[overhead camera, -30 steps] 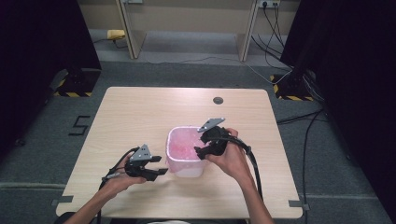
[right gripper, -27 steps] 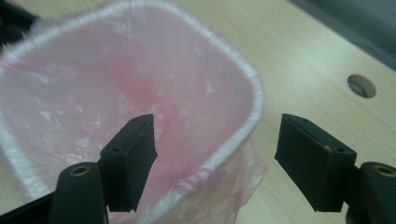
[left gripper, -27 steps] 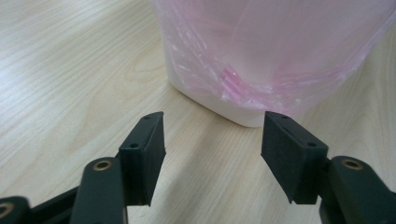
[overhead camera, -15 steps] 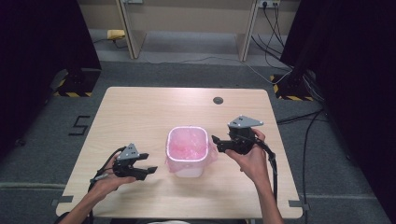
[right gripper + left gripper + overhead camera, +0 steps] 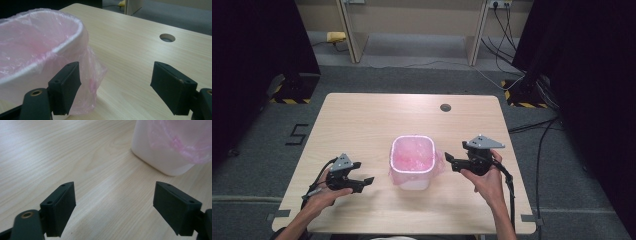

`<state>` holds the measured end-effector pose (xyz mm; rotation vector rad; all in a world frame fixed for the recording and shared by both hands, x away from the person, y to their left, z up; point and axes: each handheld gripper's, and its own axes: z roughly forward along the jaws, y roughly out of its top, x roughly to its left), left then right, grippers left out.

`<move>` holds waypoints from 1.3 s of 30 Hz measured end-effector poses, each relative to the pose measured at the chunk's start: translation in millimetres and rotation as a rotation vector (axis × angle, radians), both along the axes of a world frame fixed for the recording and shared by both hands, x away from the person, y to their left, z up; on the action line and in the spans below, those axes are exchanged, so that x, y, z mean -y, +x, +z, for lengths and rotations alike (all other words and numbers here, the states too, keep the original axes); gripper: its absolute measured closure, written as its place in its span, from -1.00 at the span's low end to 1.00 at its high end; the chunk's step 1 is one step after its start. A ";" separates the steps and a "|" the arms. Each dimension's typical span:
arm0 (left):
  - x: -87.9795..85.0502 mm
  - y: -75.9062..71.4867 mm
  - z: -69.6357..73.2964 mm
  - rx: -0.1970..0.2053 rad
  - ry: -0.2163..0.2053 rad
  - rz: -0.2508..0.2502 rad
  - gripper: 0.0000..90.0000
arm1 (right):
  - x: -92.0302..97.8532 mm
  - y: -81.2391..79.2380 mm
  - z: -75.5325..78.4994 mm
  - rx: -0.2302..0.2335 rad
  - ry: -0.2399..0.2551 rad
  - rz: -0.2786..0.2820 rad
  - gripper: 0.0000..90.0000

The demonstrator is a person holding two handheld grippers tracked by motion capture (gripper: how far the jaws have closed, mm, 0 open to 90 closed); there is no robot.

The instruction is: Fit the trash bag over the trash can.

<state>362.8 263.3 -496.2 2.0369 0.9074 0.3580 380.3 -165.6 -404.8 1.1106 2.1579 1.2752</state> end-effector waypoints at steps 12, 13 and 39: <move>-6.9 2.8 -7.1 -0.029 0.002 0.035 -0.63 | 5.9 -5.2 -26.8 -0.008 0.005 0.009 -0.50; -7.0 2.9 -7.5 -0.029 0.002 0.036 -0.63 | 7.3 -6.0 -29.6 -0.009 0.002 0.009 -0.50; -6.7 0.8 -15.8 -0.057 0.063 0.016 -0.63 | 22.4 -30.0 -72.1 -0.089 -0.071 -0.011 -0.51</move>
